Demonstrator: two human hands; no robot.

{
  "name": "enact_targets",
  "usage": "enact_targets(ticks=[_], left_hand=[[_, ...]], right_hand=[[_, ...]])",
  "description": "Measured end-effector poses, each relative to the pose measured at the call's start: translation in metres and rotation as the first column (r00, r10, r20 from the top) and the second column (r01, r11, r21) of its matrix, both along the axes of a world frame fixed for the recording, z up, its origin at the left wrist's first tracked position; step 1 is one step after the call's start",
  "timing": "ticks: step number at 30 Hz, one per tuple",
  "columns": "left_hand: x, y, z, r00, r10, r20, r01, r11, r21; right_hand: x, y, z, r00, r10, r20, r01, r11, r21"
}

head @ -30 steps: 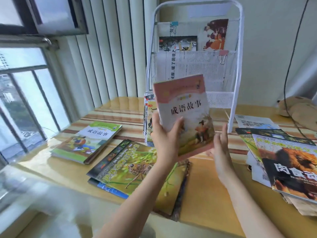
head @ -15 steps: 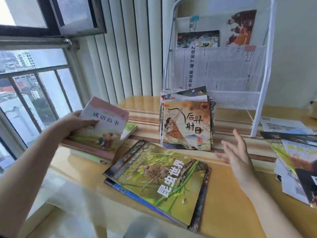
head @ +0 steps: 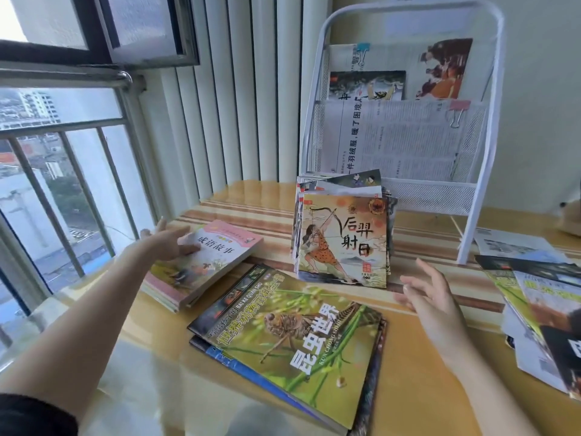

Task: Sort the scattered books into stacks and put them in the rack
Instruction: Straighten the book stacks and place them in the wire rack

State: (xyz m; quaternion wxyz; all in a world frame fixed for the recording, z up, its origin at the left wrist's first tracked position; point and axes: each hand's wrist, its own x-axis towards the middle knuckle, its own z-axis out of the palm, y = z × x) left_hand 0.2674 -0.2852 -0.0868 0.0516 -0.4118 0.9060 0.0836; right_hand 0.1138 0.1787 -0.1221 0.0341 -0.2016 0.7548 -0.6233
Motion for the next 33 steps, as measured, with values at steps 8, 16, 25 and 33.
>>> enact_targets(ticks=[8, 16, 25, 33], left_hand=[[-0.042, 0.239, 0.034, 0.300, -0.700, -0.648, 0.211, 0.711, -0.670], [-0.129, 0.431, 0.020, 0.231, -0.502, -0.833, 0.709, 0.673, -0.209], [-0.173, 0.474, -0.031, 0.729, 0.194, -0.657, 0.642, 0.140, 0.754], [-0.170, 0.479, -0.019, 0.636, 0.362, -0.681, 0.729, 0.007, 0.685]], right_hand=[[0.011, 0.002, 0.007, 0.949, -0.245, -0.199, 0.236, 0.969, -0.068], [0.020, 0.079, 0.044, 0.580, -0.420, -0.698, 0.730, 0.647, 0.218], [0.009, 0.098, 0.032, 0.892, -0.408, -0.194, 0.291, 0.192, 0.937], [0.024, 0.090, 0.064, 0.849, -0.241, -0.470, 0.528, 0.354, 0.772]])
